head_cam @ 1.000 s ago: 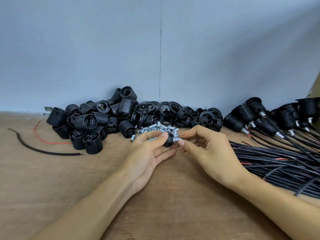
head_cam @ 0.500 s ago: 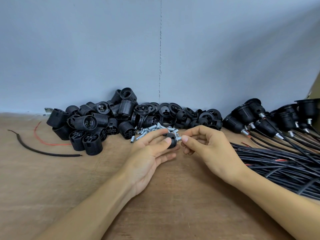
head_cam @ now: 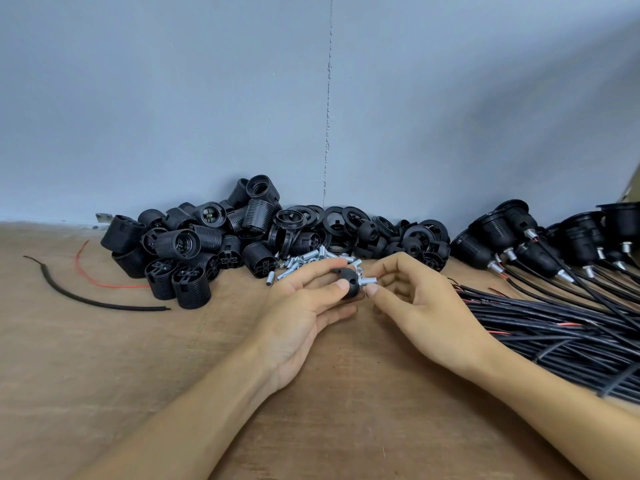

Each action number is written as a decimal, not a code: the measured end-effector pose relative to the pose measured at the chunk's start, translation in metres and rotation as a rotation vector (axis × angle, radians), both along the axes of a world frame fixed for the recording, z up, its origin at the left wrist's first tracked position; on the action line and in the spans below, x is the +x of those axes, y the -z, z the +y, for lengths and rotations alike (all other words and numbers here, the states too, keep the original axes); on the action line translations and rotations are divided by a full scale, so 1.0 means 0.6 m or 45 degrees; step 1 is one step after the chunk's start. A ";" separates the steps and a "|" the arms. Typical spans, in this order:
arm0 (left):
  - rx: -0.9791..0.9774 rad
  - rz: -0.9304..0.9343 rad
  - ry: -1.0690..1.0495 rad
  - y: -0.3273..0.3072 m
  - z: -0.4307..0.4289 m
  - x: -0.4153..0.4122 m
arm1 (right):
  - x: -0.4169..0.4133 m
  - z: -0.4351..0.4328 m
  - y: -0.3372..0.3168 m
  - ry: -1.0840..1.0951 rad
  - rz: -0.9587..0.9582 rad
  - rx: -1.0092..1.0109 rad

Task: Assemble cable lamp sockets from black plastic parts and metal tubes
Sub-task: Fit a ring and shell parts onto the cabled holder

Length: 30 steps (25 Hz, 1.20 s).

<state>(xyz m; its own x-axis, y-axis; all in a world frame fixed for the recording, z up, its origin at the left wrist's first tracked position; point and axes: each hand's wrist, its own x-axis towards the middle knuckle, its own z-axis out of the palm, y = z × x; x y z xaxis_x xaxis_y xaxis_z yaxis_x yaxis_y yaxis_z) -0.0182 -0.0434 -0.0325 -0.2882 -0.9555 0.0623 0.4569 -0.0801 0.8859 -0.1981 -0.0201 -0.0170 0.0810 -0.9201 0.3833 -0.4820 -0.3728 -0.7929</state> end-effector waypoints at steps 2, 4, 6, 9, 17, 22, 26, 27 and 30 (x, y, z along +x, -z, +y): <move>0.002 -0.003 0.006 0.000 0.000 -0.001 | 0.000 0.000 -0.002 0.043 0.048 -0.016; -0.002 -0.008 0.004 0.000 0.000 0.000 | -0.001 0.000 -0.005 0.060 0.042 0.028; -0.006 -0.012 0.009 -0.001 0.000 0.001 | -0.002 0.001 -0.006 0.034 0.034 0.021; -0.017 -0.036 0.019 -0.003 0.003 0.000 | 0.001 0.000 -0.007 0.056 0.023 0.022; -0.001 -0.071 -0.012 -0.009 0.010 -0.003 | 0.000 0.002 -0.007 0.108 0.183 -0.099; -0.023 -0.144 -0.003 -0.014 0.014 -0.003 | 0.003 0.006 -0.002 0.037 0.283 -0.236; -0.024 -0.250 0.090 -0.020 0.015 -0.001 | 0.001 0.003 -0.002 0.041 0.263 -0.248; -0.016 -0.286 0.111 -0.022 0.017 -0.001 | 0.003 0.004 -0.001 0.040 0.292 -0.274; -0.024 -0.258 0.153 -0.023 0.021 -0.001 | 0.004 0.003 0.001 0.069 0.360 -0.329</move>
